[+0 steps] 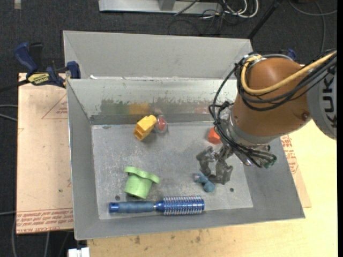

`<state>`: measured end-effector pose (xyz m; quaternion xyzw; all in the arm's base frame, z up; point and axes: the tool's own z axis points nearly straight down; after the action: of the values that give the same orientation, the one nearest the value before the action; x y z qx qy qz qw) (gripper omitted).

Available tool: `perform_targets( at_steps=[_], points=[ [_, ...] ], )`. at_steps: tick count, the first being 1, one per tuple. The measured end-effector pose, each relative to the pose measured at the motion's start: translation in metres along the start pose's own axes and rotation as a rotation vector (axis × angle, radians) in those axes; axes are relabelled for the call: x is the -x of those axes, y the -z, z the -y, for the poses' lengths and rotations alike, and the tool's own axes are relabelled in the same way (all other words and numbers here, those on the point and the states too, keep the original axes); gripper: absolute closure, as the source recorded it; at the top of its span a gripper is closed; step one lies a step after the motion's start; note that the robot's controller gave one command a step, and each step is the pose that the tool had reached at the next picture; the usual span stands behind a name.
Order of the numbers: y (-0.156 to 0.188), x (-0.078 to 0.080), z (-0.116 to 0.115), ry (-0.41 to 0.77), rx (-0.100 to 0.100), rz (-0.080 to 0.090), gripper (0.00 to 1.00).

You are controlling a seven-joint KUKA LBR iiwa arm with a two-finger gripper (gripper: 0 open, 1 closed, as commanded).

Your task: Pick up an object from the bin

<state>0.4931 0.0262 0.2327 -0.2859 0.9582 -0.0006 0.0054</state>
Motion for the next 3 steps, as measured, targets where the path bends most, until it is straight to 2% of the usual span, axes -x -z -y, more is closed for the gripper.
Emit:
perform_targets(
  at_steps=[1, 3],
  points=[
    [-0.0041, -0.0015, -0.0002, -0.002, 0.005, -0.007, 1.00],
    [-0.0042, -0.0015, -0.0003, -0.003, 0.005, -0.007, 1.00]
  ],
)
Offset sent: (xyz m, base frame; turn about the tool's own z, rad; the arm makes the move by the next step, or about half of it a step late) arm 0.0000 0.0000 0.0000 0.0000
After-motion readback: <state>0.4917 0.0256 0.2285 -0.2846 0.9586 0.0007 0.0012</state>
